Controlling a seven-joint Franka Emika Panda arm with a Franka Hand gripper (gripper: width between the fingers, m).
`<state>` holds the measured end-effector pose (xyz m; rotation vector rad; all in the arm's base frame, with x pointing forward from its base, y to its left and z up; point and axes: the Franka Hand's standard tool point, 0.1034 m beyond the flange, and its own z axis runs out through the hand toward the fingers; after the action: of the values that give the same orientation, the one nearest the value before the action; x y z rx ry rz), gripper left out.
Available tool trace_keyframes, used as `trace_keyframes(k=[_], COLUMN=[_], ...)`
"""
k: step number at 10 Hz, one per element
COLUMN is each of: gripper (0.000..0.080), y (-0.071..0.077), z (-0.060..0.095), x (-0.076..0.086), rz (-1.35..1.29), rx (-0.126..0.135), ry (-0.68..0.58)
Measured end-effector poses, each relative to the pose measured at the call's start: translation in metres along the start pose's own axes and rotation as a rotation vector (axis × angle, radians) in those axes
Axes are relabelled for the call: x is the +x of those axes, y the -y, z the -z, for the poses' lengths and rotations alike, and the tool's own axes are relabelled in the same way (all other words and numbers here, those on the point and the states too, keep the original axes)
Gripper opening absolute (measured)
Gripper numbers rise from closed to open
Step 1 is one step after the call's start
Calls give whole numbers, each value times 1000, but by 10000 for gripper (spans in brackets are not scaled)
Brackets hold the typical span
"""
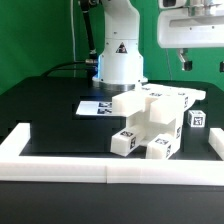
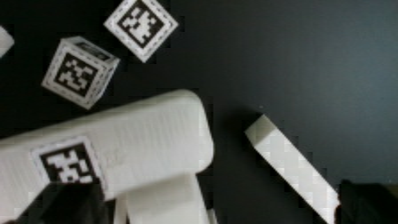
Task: Assemble chair
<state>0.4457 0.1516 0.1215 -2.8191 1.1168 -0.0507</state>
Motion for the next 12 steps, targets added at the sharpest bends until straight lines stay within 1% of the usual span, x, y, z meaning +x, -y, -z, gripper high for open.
trace_keyframes(k=[1, 3, 5, 6, 7, 12], gripper=[649, 649, 649, 649, 649, 649], y=[0, -3, -5, -9, -12, -22], z=[-10, -25, -37, -43, -47, -54], x=[-8, -16, -22, -23, -22, -14], rz=[12, 30, 47, 53, 60, 98], rx=[-7, -38, -55, -68, -76, -96], ry=[-8, -3, -6, -6, -4, -1])
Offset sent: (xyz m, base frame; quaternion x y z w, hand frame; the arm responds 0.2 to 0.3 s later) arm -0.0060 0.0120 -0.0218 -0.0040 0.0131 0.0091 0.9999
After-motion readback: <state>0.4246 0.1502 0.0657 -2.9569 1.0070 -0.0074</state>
